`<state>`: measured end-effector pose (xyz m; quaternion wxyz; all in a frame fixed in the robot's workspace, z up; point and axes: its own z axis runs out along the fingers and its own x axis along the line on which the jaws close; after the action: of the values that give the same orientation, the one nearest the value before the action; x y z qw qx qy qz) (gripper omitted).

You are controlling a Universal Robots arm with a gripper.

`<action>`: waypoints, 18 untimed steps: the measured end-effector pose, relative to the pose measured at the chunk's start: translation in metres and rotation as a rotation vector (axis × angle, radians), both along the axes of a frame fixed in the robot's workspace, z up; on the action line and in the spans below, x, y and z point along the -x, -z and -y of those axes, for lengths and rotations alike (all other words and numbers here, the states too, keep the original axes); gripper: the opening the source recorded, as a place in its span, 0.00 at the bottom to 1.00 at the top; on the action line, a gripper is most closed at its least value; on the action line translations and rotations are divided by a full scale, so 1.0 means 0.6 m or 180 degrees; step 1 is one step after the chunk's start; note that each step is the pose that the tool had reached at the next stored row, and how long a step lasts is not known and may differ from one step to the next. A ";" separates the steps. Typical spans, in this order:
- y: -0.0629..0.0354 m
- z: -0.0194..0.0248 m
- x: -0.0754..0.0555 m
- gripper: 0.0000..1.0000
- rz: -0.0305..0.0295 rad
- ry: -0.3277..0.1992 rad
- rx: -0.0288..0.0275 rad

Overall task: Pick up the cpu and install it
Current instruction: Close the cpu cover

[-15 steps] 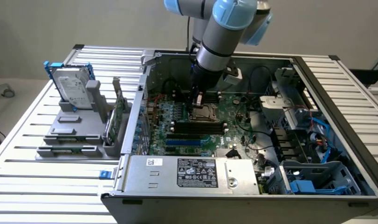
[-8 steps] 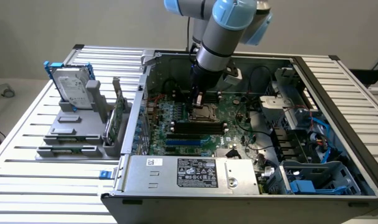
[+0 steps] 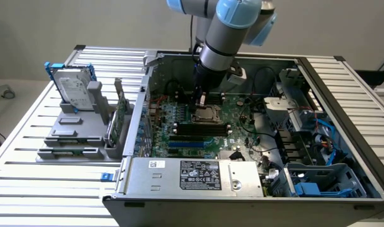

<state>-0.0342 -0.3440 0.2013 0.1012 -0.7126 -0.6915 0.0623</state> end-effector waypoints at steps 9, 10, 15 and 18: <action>0.000 0.0002 0.000 0.11 0.0002 0.0000 0.0001; 0.000 0.0002 0.000 0.11 0.0002 0.0000 0.0001; 0.000 0.0002 -0.003 0.11 0.0003 -0.0001 0.0001; 0.002 0.0001 -0.003 0.11 0.0003 -0.0001 0.0000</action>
<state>-0.0321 -0.3441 0.2001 0.1008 -0.7125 -0.6916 0.0619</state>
